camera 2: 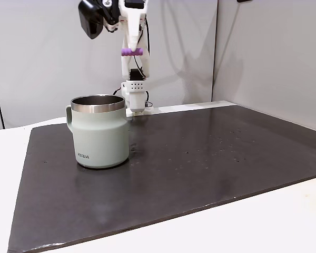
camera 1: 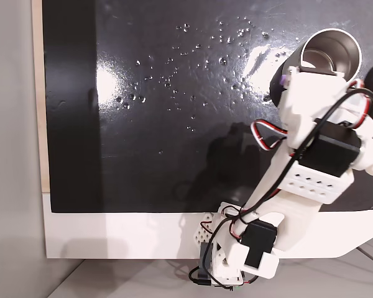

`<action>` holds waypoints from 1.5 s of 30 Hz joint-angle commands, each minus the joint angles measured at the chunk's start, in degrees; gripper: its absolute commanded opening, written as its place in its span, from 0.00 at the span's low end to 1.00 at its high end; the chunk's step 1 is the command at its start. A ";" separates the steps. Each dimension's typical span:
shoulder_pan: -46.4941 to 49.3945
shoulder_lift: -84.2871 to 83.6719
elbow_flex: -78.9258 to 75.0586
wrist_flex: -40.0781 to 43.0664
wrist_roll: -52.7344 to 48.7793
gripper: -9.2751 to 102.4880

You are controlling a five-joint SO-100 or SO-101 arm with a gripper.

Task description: Grasp a pengrip and put it in the cup.

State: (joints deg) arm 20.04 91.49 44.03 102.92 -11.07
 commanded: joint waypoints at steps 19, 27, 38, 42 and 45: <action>4.66 -17.05 -26.98 -0.26 -3.96 0.08; 5.71 -16.96 -27.25 -0.26 -4.13 0.36; 6.50 -17.14 -27.25 -0.44 -4.13 0.38; 6.42 -17.14 -27.51 -0.44 -4.13 0.38; 6.42 -17.14 -27.51 -0.44 -4.13 0.38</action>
State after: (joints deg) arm 26.10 73.92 20.39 103.01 -14.85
